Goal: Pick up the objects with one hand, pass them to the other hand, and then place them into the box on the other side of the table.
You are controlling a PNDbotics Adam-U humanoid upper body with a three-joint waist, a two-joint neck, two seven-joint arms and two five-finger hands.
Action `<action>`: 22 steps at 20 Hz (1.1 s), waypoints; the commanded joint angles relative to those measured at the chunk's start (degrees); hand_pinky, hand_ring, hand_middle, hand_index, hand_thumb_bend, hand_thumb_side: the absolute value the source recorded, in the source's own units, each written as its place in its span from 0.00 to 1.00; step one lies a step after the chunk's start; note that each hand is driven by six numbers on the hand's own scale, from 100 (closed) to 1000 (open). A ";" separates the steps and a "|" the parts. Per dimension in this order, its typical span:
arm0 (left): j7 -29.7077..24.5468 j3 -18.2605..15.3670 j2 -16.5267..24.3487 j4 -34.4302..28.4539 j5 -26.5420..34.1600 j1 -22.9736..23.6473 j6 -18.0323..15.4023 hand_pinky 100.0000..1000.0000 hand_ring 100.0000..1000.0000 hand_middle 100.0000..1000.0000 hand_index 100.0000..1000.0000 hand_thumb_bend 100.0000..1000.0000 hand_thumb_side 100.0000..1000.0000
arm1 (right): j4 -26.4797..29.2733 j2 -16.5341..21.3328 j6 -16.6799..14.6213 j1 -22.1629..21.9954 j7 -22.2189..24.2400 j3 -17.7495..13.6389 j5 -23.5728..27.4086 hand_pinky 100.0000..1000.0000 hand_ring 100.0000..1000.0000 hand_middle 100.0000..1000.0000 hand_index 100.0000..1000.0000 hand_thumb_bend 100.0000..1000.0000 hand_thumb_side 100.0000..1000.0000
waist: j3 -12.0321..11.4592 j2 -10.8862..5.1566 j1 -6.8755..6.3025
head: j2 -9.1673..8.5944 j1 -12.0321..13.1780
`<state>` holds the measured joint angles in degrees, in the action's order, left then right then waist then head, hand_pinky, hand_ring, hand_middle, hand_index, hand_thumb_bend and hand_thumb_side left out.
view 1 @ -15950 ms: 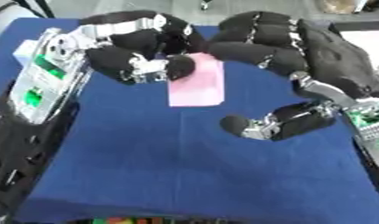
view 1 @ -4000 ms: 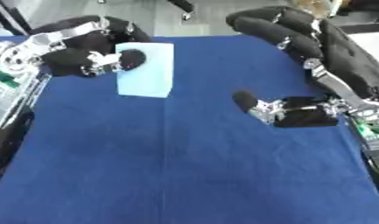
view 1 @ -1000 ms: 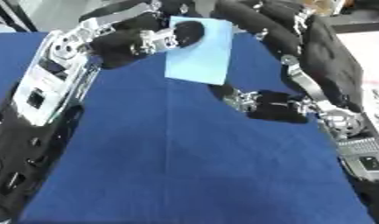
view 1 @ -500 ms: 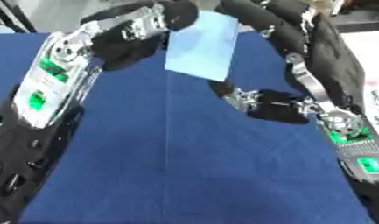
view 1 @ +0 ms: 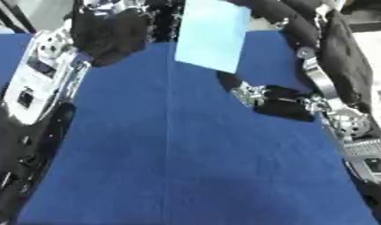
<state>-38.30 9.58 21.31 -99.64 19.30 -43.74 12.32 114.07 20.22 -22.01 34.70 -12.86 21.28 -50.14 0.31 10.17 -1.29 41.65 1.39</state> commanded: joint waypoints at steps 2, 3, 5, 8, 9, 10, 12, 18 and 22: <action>3.31 -3.83 2.99 -1.50 1.92 0.20 -0.96 0.81 0.71 0.72 0.87 0.64 0.97 | 0.30 2.08 1.43 0.16 -1.32 -1.90 0.11 0.56 0.50 0.50 0.95 0.06 0.00 | -0.17 -1.10 0.09 | -0.67 -0.58; 4.12 -4.76 3.47 -1.53 2.28 0.95 -1.48 0.80 0.70 0.71 0.87 0.62 0.95 | -0.38 2.71 2.02 -0.07 -1.82 -2.75 0.51 0.56 0.50 0.50 0.95 0.04 0.00 | -0.34 -1.13 0.13 | -0.61 -0.97; 5.88 -7.33 4.46 -1.41 3.02 2.63 -2.73 0.79 0.69 0.69 0.86 0.61 0.92 | -2.17 4.20 3.62 -0.30 -2.87 -4.81 1.68 0.56 0.50 0.49 0.96 0.00 0.00 | -0.64 -1.15 0.18 | -0.51 -1.79; 8.57 -11.62 5.73 -1.99 4.21 6.01 -3.80 0.79 0.68 0.68 0.86 0.59 0.91 | -5.87 6.69 6.26 -1.60 -4.62 -8.63 4.06 0.57 0.50 0.49 0.96 0.00 0.00 | -0.96 -1.15 0.13 | -0.47 -3.10; 9.48 -13.07 6.01 -2.53 4.51 7.23 -3.77 0.79 0.68 0.68 0.86 0.58 0.90 | -7.30 7.48 7.16 -1.87 -5.32 -10.07 4.94 0.57 0.50 0.49 0.96 0.00 0.00 | -1.03 -1.14 0.11 | -0.51 -3.49; 10.40 -14.35 6.17 -3.19 4.77 8.45 -3.59 0.79 0.68 0.67 0.85 0.58 0.89 | -8.79 8.25 8.09 -2.08 -5.95 -11.55 5.86 0.57 0.50 0.49 0.96 0.00 0.00 | -1.10 -1.13 0.11 | -0.51 -3.91; 12.23 -16.10 6.30 -4.54 5.11 10.74 -3.15 0.78 0.67 0.67 0.85 0.54 0.87 | -11.74 9.85 9.91 -2.29 -7.15 -14.45 7.67 0.57 0.50 0.48 0.97 0.00 0.00 | -1.28 -1.14 0.12 | -0.45 -4.95; 17.78 -18.30 5.82 -8.88 4.38 17.21 -2.99 0.78 0.67 0.66 0.85 0.47 0.86 | -20.75 14.12 15.46 -1.91 -7.90 -22.12 13.22 0.59 0.50 0.48 0.97 0.00 0.00 | -2.13 -1.23 -0.05 | -0.34 -8.39; 20.68 -18.71 4.98 -11.50 3.15 21.01 -2.98 0.78 0.66 0.65 0.85 0.46 0.85 | -26.70 16.13 19.12 -0.39 -4.74 -26.55 15.02 0.61 0.51 0.49 0.98 0.00 0.00 | -2.98 -1.40 -0.23 | -0.25 -10.68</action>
<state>-18.59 -8.26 25.52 -109.44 22.88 -22.33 9.41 88.45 33.94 -3.97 33.26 -18.28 -3.37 -35.90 -2.72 10.04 -1.55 41.66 -8.50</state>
